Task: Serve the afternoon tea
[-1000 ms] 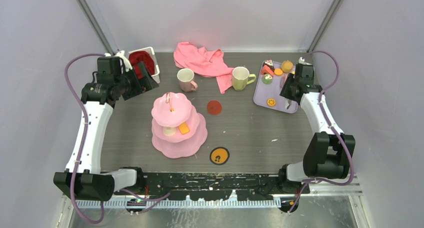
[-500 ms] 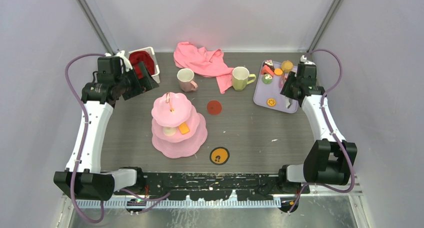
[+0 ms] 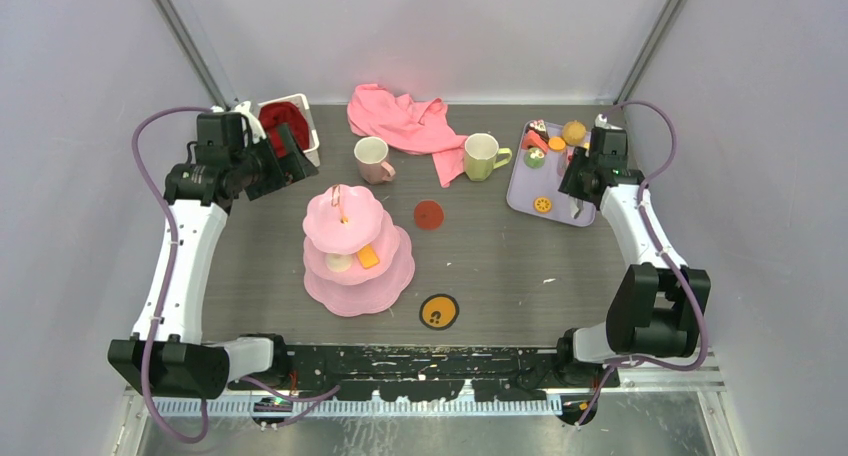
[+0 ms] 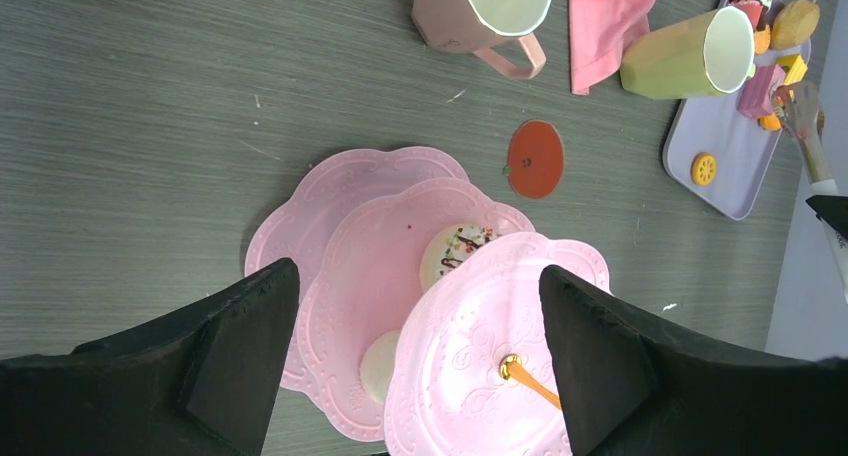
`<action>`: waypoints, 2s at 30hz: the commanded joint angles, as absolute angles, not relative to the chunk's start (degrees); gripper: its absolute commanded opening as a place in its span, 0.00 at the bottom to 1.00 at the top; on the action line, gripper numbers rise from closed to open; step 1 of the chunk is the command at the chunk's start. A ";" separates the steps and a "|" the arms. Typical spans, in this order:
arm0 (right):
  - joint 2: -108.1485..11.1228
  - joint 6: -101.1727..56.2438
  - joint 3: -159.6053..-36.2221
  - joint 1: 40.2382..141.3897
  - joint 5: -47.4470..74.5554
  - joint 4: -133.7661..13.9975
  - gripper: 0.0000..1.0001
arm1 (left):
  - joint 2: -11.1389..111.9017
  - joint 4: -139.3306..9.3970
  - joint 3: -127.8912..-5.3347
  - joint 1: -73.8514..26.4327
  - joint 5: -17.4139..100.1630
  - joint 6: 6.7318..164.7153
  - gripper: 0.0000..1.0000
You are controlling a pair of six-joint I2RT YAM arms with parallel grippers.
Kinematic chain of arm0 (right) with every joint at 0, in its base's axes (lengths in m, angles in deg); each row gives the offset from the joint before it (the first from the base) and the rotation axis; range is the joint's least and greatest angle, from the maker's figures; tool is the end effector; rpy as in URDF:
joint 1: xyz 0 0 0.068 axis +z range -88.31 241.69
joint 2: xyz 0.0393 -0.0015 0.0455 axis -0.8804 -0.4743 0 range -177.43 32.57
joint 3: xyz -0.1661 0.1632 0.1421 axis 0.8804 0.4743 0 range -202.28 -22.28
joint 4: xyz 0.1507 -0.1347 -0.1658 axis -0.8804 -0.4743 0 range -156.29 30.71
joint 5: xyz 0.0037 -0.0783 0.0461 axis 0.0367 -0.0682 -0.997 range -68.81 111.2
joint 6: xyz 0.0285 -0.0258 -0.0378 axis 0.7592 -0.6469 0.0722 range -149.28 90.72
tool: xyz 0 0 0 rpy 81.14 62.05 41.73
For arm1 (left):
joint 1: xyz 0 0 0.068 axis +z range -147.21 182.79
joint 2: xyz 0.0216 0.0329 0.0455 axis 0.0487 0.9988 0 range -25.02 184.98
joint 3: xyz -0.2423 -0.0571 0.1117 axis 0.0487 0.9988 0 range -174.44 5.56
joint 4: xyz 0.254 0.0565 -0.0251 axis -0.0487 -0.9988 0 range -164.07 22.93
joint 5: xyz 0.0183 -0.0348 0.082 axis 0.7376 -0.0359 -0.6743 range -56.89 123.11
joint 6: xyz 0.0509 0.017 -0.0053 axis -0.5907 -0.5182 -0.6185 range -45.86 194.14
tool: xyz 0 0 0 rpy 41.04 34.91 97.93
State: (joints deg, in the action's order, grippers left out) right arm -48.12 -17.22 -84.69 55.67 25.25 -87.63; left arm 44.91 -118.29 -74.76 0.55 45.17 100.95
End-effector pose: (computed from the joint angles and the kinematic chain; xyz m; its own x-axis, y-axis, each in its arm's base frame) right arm 0.3020 -0.0344 0.2744 -0.6749 0.2806 -0.6824 0.3004 0.9492 0.0932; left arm 0.2414 -0.0169 0.3935 -0.6716 -0.4151 -0.6137 -0.1196 0.8782 -0.4631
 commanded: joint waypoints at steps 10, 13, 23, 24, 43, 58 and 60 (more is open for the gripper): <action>-52.90 -18.99 -86.24 55.83 25.14 -83.97 0.46 | 45.55 -116.33 -76.25 0.77 46.27 100.86 0.89; -53.78 -18.76 -86.79 55.93 25.13 -83.53 0.43 | 45.64 -116.25 -76.22 0.77 46.29 100.86 0.89; -47.88 -17.12 -85.28 56.14 25.51 -83.41 0.15 | 45.67 -116.31 -76.27 0.76 46.28 100.69 0.89; -46.79 -16.70 -84.84 56.13 25.17 -83.13 0.12 | 45.64 -116.29 -76.30 0.77 46.33 100.69 0.89; -45.72 -15.69 -85.07 56.17 25.45 -85.01 0.30 | 43.79 -116.28 -74.79 0.77 46.24 100.50 0.89; -49.25 -16.00 -86.38 56.81 25.71 -84.12 0.45 | 44.54 -116.28 -75.36 0.77 46.22 100.77 0.89; -49.34 -16.13 -86.60 56.83 26.12 -84.13 0.45 | 44.50 -116.29 -75.35 0.74 46.28 100.77 0.89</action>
State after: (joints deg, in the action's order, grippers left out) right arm -49.36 -15.83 -83.45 56.50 24.99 -86.99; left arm 45.61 -118.27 -74.76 0.55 45.19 100.93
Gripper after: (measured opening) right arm 0.454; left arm 0.891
